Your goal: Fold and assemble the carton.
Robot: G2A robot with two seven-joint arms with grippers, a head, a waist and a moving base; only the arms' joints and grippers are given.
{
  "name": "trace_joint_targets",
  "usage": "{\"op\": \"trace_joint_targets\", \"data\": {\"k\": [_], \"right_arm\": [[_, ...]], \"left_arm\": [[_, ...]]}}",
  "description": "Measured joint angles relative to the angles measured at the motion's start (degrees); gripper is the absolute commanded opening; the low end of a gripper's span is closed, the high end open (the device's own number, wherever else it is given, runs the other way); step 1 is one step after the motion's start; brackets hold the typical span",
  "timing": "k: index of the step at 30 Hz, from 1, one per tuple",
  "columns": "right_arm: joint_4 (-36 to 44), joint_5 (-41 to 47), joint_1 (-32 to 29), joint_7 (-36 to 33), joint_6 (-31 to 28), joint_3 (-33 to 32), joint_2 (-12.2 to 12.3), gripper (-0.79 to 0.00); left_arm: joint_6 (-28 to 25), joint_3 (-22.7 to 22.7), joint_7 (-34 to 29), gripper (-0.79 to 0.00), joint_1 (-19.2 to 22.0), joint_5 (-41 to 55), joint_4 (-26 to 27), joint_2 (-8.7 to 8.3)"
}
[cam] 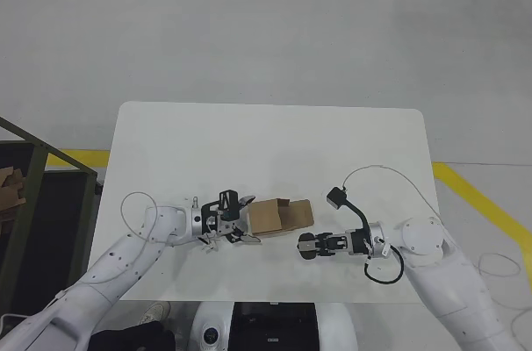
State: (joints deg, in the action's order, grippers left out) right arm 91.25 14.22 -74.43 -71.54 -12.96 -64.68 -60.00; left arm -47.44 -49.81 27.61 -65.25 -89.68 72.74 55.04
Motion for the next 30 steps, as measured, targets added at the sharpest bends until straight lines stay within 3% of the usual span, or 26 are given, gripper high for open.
{"op": "trace_joint_targets", "data": {"k": [5, 9, 16, 21, 30], "right_arm": [[-0.2, -1.6, -0.5, 2.0, 0.7, 1.1, -0.1, -0.785], [-2.8, -3.0, 0.4, 3.3, 0.7, 3.9, -0.6, -0.785], [-9.9, -5.7, 2.6, 8.4, 0.0, 7.3, -1.5, -0.785], [-12.7, -6.3, 3.1, 12.1, -0.7, 8.8, -2.0, -0.785], [-15.3, -7.7, 4.7, 20.5, -3.2, 10.3, -3.1, -0.785]], "left_arm": [[0.1, 0.1, 0.2, -0.114, 0.3, 0.0, -0.3, 0.2], [0.3, 0.4, 0.3, -0.099, 0.5, 0.2, -0.5, 0.44], [0.2, 0.6, 0.6, -0.148, 0.8, -0.1, -1.0, 0.69], [0.2, 0.6, 0.7, -0.12, 0.9, -0.5, -1.1, 0.73], [0.0, 0.6, 0.9, -0.16, 0.9, -0.8, -1.1, 0.86]]}}
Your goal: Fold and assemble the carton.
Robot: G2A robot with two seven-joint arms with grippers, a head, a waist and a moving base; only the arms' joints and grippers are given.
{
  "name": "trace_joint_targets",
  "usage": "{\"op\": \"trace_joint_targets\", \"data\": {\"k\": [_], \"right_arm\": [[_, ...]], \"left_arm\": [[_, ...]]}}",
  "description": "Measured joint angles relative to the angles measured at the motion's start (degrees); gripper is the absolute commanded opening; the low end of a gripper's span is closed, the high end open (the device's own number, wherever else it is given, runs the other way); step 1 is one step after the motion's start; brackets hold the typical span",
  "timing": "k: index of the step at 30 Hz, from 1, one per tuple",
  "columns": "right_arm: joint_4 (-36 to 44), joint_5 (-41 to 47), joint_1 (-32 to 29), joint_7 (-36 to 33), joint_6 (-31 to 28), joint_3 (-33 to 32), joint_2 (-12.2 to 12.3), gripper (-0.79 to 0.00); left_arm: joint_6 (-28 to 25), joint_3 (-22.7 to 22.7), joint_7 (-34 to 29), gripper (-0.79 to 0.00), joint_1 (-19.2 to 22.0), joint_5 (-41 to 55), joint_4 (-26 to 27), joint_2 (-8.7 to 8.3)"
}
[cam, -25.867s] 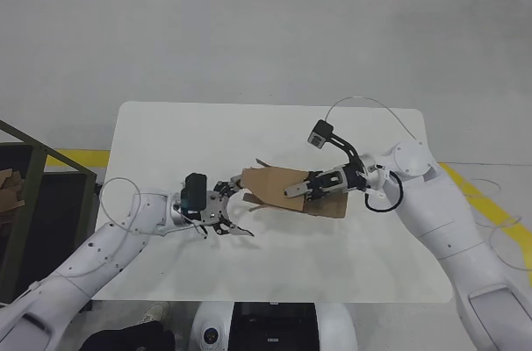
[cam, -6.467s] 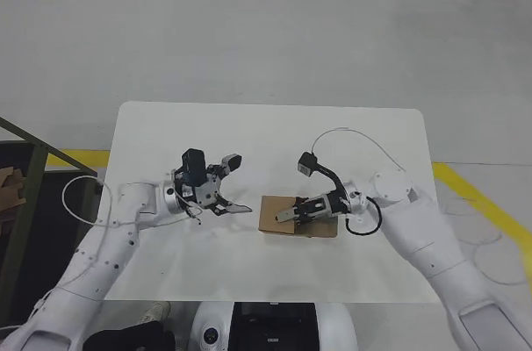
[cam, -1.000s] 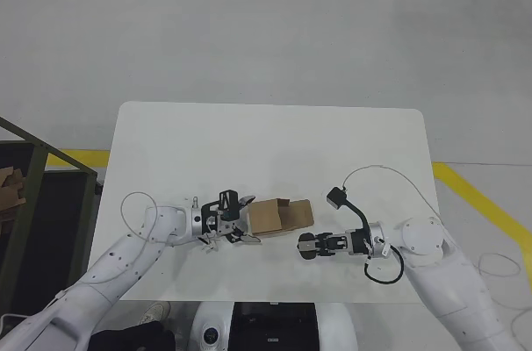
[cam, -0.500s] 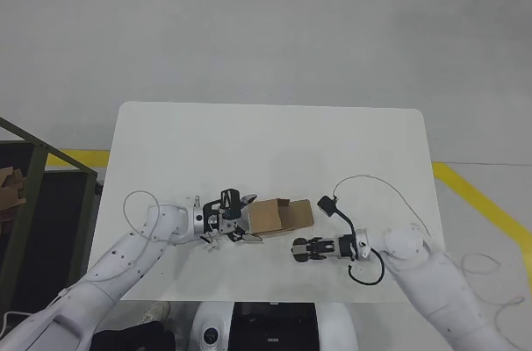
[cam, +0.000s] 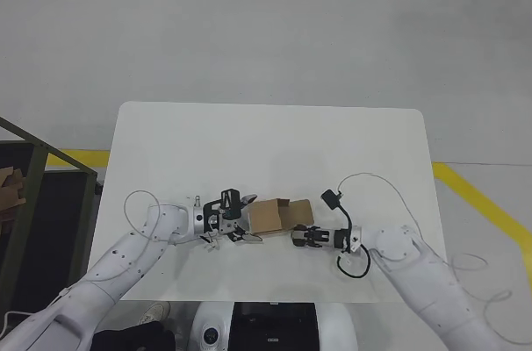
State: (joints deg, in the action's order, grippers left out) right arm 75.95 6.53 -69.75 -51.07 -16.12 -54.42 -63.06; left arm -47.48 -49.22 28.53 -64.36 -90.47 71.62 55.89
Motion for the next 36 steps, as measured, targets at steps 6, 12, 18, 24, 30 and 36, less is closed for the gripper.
{"op": "trace_joint_targets", "data": {"k": [6, 12, 18, 24, 30, 36], "right_arm": [[0.1, -1.9, 1.3, 0.9, 0.1, -0.2, -0.1, -0.785], [-0.1, -2.7, 1.2, 3.1, -0.3, -1.5, 0.1, -0.785], [-0.5, -2.7, 1.1, 4.2, -0.9, -1.8, 0.1, -0.785], [-1.1, -2.9, 1.1, 6.2, -2.3, -2.0, -0.1, -0.785], [-2.6, -1.3, 1.4, 7.2, -5.1, -1.7, -0.6, -0.785], [-4.3, 0.6, 2.7, 7.0, -6.3, -0.3, -1.3, -0.785]], "left_arm": [[-0.2, 0.1, -0.1, -0.212, 0.1, -0.2, 0.1, 0.1], [-0.3, 0.0, 0.0, -0.326, 0.2, -0.3, 0.2, 0.18], [0.0, -0.1, -0.1, -0.345, 0.2, -0.2, 0.1, 0.29], [0.0, -0.3, -0.3, -0.385, 0.1, -0.2, 0.1, 0.33], [-0.3, -0.4, -0.5, -0.406, 0.1, -0.2, 0.1, 0.36], [-0.6, -0.3, -0.4, -0.416, 0.2, -0.3, 0.1, 0.44]]}}
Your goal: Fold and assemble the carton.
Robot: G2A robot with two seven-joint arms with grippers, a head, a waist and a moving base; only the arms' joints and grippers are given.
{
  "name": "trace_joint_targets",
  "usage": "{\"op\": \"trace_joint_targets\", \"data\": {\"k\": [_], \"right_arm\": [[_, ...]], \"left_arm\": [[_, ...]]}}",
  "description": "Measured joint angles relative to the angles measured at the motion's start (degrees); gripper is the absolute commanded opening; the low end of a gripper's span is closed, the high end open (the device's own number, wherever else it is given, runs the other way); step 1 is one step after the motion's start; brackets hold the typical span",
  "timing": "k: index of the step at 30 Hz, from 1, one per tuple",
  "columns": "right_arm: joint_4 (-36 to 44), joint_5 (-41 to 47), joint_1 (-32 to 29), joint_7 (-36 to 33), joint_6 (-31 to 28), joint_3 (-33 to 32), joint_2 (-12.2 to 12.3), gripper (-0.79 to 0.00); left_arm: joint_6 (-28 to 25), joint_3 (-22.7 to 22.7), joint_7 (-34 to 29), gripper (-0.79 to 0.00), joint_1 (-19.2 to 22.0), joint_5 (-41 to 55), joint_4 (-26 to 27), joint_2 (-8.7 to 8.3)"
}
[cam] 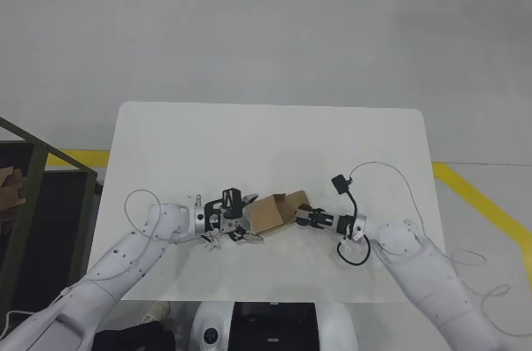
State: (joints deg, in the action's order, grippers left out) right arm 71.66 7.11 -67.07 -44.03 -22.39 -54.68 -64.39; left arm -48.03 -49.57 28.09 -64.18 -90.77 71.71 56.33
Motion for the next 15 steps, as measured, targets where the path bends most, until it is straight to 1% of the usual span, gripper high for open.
{"op": "trace_joint_targets", "data": {"k": [5, 15], "right_arm": [[-1.6, 1.4, 1.3, -0.4, -0.4, 1.6, -0.8, -0.785], [-4.9, 3.5, 3.6, -1.3, -2.1, 4.4, -2.4, -0.785]], "left_arm": [[-0.1, 0.0, 0.0, -0.425, 0.1, -0.1, 0.1, 0.07], [-0.5, 0.1, 0.5, -0.419, 0.2, -0.6, 0.2, 0.16]]}}
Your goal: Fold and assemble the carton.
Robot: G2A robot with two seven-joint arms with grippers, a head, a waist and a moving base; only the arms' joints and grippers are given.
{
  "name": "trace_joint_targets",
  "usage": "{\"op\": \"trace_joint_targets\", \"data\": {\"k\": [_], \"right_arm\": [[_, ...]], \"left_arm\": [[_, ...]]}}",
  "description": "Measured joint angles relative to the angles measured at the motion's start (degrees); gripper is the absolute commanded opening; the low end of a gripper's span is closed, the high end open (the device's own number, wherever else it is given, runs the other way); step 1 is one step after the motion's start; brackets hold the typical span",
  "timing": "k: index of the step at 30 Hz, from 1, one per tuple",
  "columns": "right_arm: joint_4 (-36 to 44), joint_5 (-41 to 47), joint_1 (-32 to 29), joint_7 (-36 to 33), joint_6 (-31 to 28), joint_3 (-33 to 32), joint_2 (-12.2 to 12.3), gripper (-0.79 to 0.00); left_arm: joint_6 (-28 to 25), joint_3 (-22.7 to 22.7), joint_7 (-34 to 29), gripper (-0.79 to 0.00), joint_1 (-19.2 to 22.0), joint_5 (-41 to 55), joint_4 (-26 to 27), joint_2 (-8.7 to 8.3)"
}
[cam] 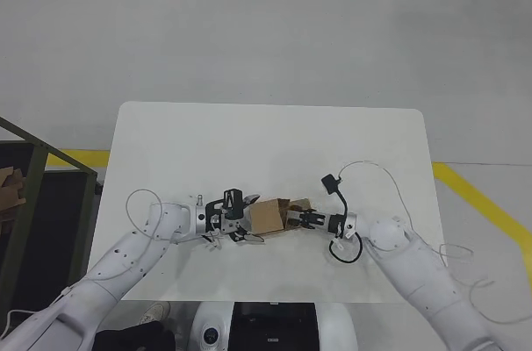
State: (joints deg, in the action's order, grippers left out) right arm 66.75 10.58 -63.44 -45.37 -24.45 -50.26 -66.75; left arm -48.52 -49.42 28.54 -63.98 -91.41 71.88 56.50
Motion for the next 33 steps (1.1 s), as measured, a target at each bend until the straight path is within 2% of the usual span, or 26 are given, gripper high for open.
{"op": "trace_joint_targets", "data": {"k": [22, 33], "right_arm": [[-2.4, 3.3, 1.1, 1.1, -0.7, 4.9, -3.1, -0.785], [-2.3, 3.1, 0.7, -1.2, -1.9, 2.6, -2.5, -0.785]], "left_arm": [[-0.2, 0.2, 0.9, -0.419, 0.1, -0.8, -0.2, 0.17], [0.1, -0.3, 0.9, -0.416, 0.1, -0.8, -0.6, 0.12]]}}
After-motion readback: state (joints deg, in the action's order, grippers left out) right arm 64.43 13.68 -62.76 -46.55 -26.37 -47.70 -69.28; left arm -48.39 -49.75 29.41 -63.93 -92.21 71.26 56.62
